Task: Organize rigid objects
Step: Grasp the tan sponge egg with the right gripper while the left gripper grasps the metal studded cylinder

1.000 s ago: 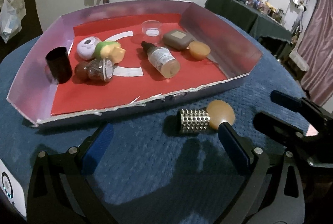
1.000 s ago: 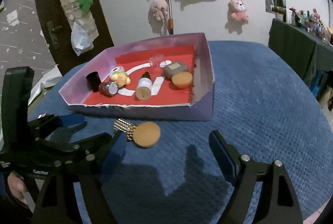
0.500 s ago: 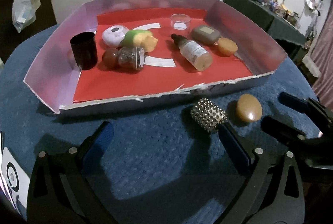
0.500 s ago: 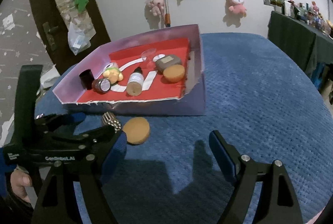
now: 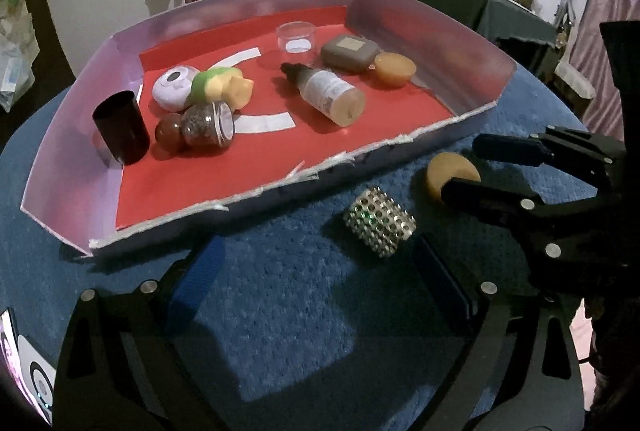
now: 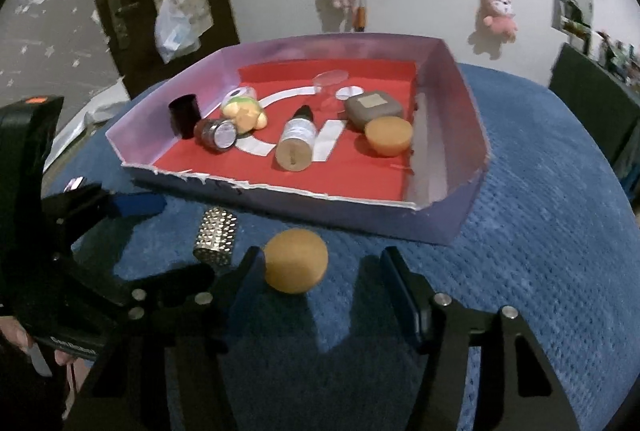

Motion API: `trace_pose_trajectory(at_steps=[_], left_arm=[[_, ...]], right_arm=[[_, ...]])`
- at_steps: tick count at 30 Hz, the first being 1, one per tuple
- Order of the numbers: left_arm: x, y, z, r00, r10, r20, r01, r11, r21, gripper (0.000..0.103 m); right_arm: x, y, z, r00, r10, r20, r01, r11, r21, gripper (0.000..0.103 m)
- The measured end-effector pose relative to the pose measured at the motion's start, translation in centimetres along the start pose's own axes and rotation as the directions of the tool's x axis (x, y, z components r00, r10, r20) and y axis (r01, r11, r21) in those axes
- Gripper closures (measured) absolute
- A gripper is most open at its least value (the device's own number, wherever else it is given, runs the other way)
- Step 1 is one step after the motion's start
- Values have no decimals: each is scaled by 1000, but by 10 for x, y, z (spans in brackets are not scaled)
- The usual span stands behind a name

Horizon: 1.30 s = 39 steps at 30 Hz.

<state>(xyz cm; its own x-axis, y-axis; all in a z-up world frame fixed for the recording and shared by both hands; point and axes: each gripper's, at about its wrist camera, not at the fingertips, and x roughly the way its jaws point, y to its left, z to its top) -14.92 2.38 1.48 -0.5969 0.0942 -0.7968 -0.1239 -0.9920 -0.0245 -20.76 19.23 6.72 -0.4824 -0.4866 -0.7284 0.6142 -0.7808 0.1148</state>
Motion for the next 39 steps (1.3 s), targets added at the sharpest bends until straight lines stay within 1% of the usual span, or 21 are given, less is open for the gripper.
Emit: trace_pose_trajectory(at_steps=[2,3,5,7,8,9,10,13,14,15,19,21,23,25,26,30,39], left_arm=[[1,-2,2,1000,25,4,-25,1000,14,7],[1,-3,2,1000,25,4,-25,1000,18,7],[3,-6,3,1000,4,4,-5,999,31,8],[5,-12,3,1000,-11,2,11,998,64,16],[7,-15,3,1000,-18,-4,18,997,82,24],[8,-18,4,1000,-30,-5,30,995,99,29],[8,-19,5,999,-39,-2,39,993,112,31],[7,-20,7,998,-58,-4,58,990,126,48],[5,-20,7,998,-59,-2,59,990,127,55],[4,-19,7,998,-62,-1,62,990,129,59],[4,-21,5,998,-67,10,65,987,150,65],[3,-23,4,998,-63,13,60,985,161,66],[2,-24,3,998,-61,16,57,985,166,66],[2,-24,3,998,-61,17,57,985,165,66],[2,-24,3,998,-61,17,57,985,165,66],[1,-23,2,998,-62,19,58,985,164,66],[-10,-15,-1,995,-93,36,88,989,117,66]], right_arm=[[2,-2,2,1000,10,-3,-10,1000,-1,43],[2,-4,2,1000,11,-7,-11,1000,5,43],[0,-7,2,1000,4,-12,-4,1000,3,42],[-6,-8,1,999,-42,0,42,999,-1,42],[-7,-11,1,999,-35,-1,35,999,4,43],[-7,-13,0,1000,3,-11,-3,1000,16,43],[-6,-15,-1,1000,24,-19,-24,999,23,44],[-3,-17,-2,998,64,-28,-64,997,31,44],[-2,-16,-1,997,76,-30,-75,997,35,45],[0,-15,0,996,86,-33,-85,996,33,46],[2,-4,3,995,97,-40,-97,995,0,48],[4,0,4,994,94,-46,-95,995,-17,48],[8,4,5,996,64,-54,-66,997,-34,49],[11,4,4,997,42,-68,-44,998,-38,57],[12,4,3,996,50,-69,-53,998,-35,63],[11,7,1,997,28,-65,-31,998,-47,63],[-1,10,1,998,46,-46,-48,998,-28,63]])
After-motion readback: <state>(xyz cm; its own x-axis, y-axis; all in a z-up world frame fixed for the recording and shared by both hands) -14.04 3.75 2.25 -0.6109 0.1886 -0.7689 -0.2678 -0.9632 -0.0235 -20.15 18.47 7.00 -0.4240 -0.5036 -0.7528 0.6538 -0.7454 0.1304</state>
